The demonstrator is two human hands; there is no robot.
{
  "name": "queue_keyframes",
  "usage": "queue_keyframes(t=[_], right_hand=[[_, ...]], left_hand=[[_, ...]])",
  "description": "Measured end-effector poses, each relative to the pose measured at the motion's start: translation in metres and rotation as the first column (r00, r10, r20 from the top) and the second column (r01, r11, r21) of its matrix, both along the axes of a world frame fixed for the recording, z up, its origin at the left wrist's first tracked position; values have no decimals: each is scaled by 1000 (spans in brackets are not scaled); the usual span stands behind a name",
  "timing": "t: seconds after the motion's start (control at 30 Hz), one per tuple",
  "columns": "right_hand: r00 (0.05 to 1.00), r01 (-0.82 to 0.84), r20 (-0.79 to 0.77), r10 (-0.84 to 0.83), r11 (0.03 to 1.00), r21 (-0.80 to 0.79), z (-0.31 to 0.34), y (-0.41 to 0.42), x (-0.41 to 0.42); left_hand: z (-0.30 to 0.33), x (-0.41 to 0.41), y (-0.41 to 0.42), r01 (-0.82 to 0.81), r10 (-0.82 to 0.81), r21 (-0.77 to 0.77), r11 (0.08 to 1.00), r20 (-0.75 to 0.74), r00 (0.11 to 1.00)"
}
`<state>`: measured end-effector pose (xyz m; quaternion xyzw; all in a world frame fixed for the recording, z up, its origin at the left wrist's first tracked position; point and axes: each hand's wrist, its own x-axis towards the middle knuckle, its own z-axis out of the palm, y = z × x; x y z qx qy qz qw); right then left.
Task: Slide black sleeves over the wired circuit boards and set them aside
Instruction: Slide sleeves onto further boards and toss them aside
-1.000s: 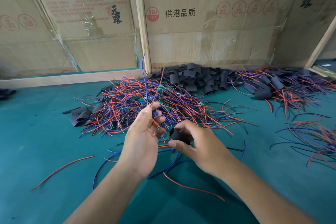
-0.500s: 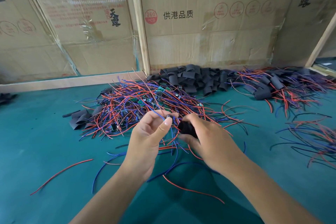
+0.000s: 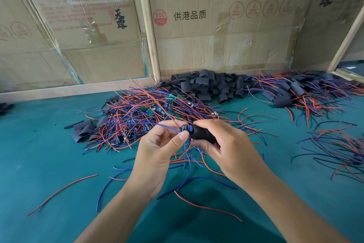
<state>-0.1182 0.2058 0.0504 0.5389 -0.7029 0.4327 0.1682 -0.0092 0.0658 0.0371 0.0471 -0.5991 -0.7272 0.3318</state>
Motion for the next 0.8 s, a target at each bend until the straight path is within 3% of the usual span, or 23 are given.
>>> queue_keyframes(t=[0.23,0.8], right_hand=[[1000,-3,7,3,999,40,3,2,-2],[998,-21,-52,21,1000,5,2,2,-5]], left_hand=[[-1,1,-2,-88,115,-299,950,75,990],[0,2,4,-77,101,-273,959,75,992]])
